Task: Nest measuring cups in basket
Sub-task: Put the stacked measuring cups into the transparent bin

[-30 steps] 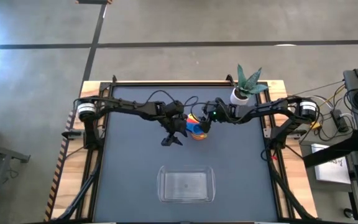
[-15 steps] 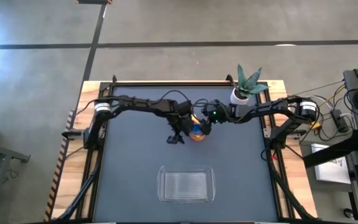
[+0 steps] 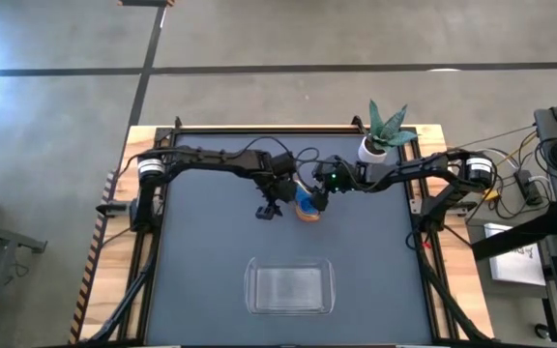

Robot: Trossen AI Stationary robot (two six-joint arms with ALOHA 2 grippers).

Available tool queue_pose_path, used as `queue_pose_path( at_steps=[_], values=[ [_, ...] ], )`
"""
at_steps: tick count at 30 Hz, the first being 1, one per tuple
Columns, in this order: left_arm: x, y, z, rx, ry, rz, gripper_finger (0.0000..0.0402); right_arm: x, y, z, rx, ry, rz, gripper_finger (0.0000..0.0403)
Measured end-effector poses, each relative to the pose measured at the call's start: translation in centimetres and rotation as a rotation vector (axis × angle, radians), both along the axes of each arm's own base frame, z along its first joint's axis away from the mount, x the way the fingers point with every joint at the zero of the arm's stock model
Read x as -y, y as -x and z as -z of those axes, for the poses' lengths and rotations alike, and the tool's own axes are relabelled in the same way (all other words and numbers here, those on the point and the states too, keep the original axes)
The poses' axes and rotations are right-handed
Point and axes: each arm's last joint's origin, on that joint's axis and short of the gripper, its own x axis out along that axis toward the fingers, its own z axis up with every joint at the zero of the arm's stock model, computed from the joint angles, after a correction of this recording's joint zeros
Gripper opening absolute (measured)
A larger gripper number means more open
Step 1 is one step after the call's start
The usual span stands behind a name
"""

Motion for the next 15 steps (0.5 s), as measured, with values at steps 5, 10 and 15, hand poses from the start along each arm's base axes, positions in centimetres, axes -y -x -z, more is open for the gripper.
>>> queue_pose_path(
  at_steps=[5,10,15],
  values=[
    [-0.3,0.3,0.3,-0.004,-0.026,-0.02,0.0231,0.0,0.0,0.0,-0.005,0.004,-0.004,0.0237],
    [-0.3,1.3,-1.4,0.007,-0.139,-0.051,0.0231,-0.2,1.1,-1.2,-0.056,0.056,0.019,0.0237],
    [-0.8,2.3,-4.0,0.1,-0.203,-0.044,0.0231,-0.4,2.6,-4.1,-0.003,0.109,0.066,0.0237]
  ],
)
